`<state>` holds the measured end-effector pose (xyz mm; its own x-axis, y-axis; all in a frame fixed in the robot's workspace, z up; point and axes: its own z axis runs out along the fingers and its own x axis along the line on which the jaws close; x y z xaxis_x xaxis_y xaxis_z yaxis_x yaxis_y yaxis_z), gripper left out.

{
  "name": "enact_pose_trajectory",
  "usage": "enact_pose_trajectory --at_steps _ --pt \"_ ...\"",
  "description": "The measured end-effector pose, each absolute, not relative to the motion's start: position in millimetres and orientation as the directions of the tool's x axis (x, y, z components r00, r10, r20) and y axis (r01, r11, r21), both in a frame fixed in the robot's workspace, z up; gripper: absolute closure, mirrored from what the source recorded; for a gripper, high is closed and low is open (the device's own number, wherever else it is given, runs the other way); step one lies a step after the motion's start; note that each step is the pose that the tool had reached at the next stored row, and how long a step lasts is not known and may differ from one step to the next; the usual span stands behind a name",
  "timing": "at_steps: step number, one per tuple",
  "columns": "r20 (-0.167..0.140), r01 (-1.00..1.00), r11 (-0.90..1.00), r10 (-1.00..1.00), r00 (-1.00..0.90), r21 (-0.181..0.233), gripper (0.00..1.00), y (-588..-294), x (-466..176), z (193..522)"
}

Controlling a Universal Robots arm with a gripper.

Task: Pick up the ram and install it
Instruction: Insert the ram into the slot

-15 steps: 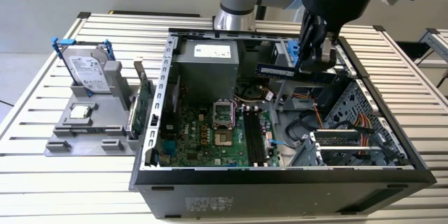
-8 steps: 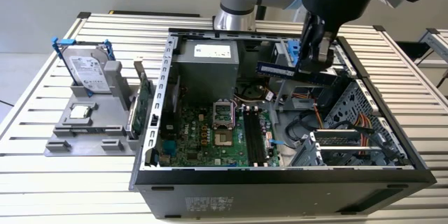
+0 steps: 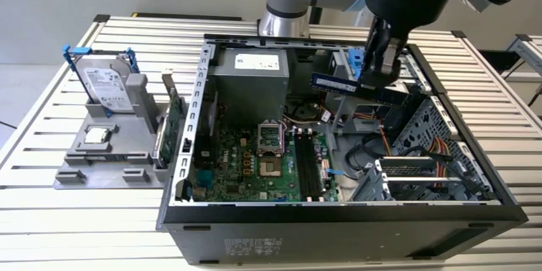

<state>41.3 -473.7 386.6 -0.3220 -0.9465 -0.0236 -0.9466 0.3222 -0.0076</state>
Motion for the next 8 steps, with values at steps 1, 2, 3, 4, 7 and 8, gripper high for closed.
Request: enact_pose_trajectory --at_steps 1,2,3,4,7,8 --pt "-0.023 -0.944 0.329 -0.944 -0.329 -0.008 1.00 -473.7 41.3 386.6" --pt "-0.023 -0.942 0.336 -0.942 -0.335 -0.008 1.00 -473.7 41.3 386.6" --pt "-0.023 -0.940 0.342 -0.940 -0.342 -0.008 1.00 -473.7 41.3 386.6" --pt "-0.023 -0.937 0.349 -0.937 -0.349 -0.008 1.00 -473.7 41.3 386.6" --pt "-0.024 -0.929 0.370 -0.929 -0.370 -0.008 1.00 -473.7 41.3 386.6" --pt "-0.023 -0.926 0.377 -0.926 -0.377 -0.008 1.00 -473.7 41.3 386.6"
